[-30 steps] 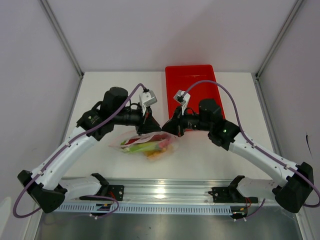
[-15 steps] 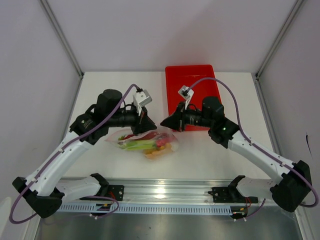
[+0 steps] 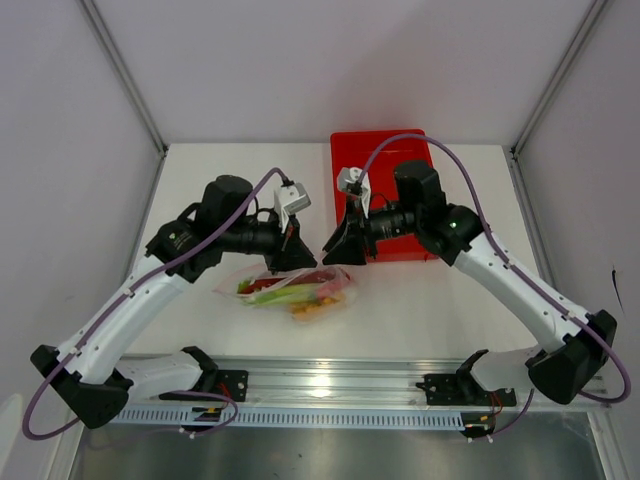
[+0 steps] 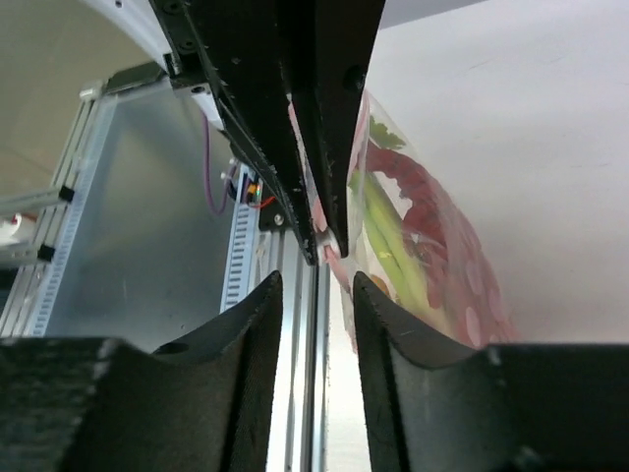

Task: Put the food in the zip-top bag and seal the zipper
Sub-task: Zip the zipper food storage bag at the center of the board.

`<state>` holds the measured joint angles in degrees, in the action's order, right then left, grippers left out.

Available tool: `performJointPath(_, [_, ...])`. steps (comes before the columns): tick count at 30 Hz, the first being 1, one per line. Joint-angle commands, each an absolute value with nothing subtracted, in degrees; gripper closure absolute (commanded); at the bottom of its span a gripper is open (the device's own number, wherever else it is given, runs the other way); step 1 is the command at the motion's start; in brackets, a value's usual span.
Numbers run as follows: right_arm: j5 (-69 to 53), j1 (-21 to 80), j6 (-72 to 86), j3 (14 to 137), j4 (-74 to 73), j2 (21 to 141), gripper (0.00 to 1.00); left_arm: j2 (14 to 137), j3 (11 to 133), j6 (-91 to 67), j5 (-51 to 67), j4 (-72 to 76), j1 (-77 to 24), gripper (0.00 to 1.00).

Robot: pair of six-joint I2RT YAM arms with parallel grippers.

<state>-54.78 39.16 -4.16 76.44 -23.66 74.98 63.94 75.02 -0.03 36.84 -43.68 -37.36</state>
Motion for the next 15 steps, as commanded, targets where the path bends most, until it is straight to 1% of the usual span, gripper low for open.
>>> performJointPath(1, [-59.9, 39.7, -10.6, 80.9, -32.9, 79.7, 0.65, 63.9, 77.3, -0.2, 39.6, -44.3, -37.6, 0.99])
performJointPath(5, [-59.5, 41.7, -13.3, 83.7, -38.4, 83.2, 0.67, 64.2, 77.5, -0.1, 40.4, -44.6, -37.6, 0.99])
performJointPath(8, [-58.5, 42.9, -14.8, 85.1, -40.8, 85.0, 0.74, 64.6, 77.6, -0.2, 40.8, -44.7, -37.5, 0.99])
performJointPath(12, [-57.9, 43.9, -14.9, 85.7, -40.5, 85.5, 0.79, 65.3, 77.9, -0.1, 41.5, -45.2, -37.5, 0.99])
performJointPath(15, [-58.2, 44.5, -15.2, 86.6, -41.1, 85.8, 0.91, 65.6, 78.0, -0.1, 41.6, -45.6, -37.6, 0.99])
